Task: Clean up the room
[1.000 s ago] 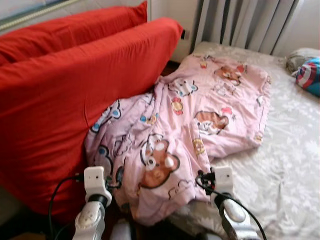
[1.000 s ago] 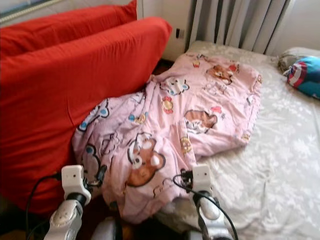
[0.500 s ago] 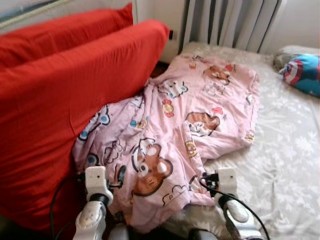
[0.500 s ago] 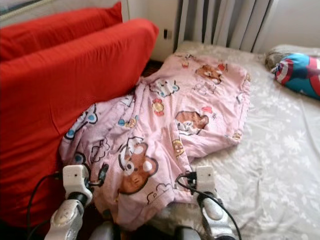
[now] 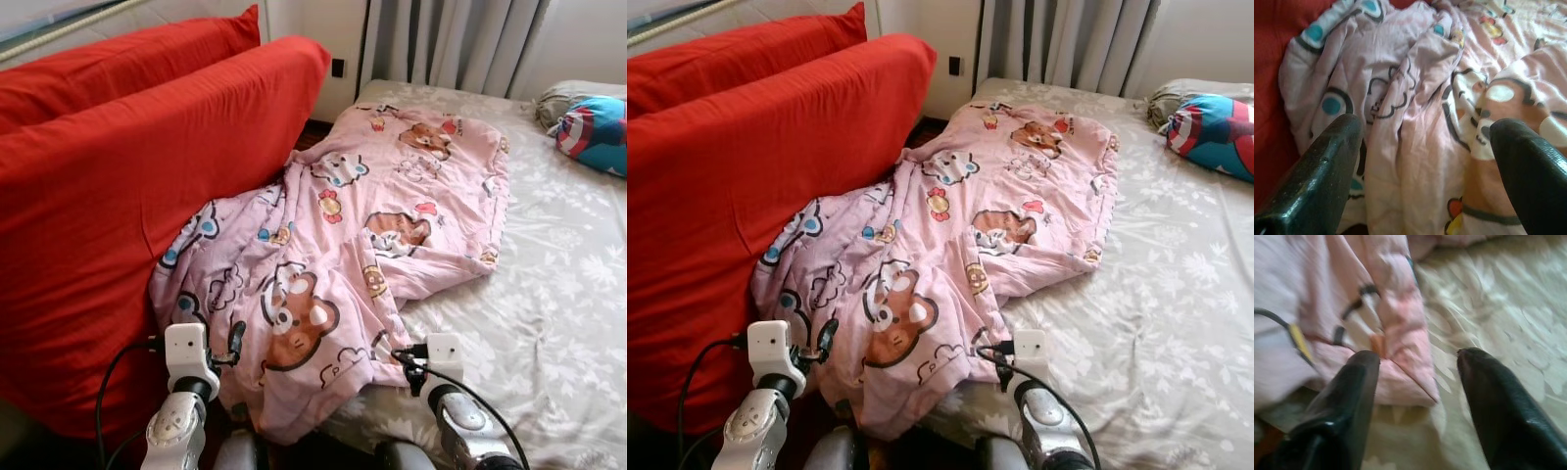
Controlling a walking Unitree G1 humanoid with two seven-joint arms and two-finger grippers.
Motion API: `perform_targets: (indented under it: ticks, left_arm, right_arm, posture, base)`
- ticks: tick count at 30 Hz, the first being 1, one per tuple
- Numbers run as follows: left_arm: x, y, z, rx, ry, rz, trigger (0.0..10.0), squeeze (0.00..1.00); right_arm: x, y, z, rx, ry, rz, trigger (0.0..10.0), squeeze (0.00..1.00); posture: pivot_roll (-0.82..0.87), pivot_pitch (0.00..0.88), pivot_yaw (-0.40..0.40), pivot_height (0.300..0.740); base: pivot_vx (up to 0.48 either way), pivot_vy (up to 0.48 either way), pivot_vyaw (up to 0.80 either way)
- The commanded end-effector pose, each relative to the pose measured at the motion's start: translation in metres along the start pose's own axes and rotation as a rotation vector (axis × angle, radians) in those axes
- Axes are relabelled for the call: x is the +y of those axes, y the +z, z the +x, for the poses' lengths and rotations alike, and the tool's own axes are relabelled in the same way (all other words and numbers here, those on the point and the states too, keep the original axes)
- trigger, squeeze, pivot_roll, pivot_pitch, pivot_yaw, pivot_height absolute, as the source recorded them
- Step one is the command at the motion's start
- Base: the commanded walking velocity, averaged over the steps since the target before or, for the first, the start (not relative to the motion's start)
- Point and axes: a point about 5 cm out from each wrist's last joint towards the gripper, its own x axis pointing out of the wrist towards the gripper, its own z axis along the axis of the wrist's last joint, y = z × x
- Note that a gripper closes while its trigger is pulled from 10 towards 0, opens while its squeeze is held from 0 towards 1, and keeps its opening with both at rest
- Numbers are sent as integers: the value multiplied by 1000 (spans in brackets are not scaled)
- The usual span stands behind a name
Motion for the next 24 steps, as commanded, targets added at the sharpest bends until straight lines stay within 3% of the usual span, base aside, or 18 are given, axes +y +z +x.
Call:
perform_targets:
  ticks: [1,11,12,13,24]
  left_arm:
    - [3,1,-2,4,-3,8,10000,0]
    - [5,-1,-19,22,-10,12,10000,0]
    - [6,1,-19,20,-13,13,10000,0]
    - [7,4,-20,16,-16,16,10000,0]
    - [5,31,-8,-46,-36,19,10000,0]
  right_arm:
    - [1,-3,0,23,0,-2,10000,1000]
    - [-1,0,1,14,1,15,10000,1000]
    - [0,1,1,4,13,14,10000,357]
    - [1,1,1,-6,18,14,10000,0]
    - [-8,15,3,-54,-32,21,10000,0]
  posture:
    - [-32,148,0,637]
    - [-19,214,15,637]
    - [-17,230,17,637]
    - [-17,241,20,637]
    - [6,290,35,637]
  base:
    - [0,0,0]
    - [0,0,0]
    - [0,0,0]
    - [0,0,0]
    - [0,0,0]
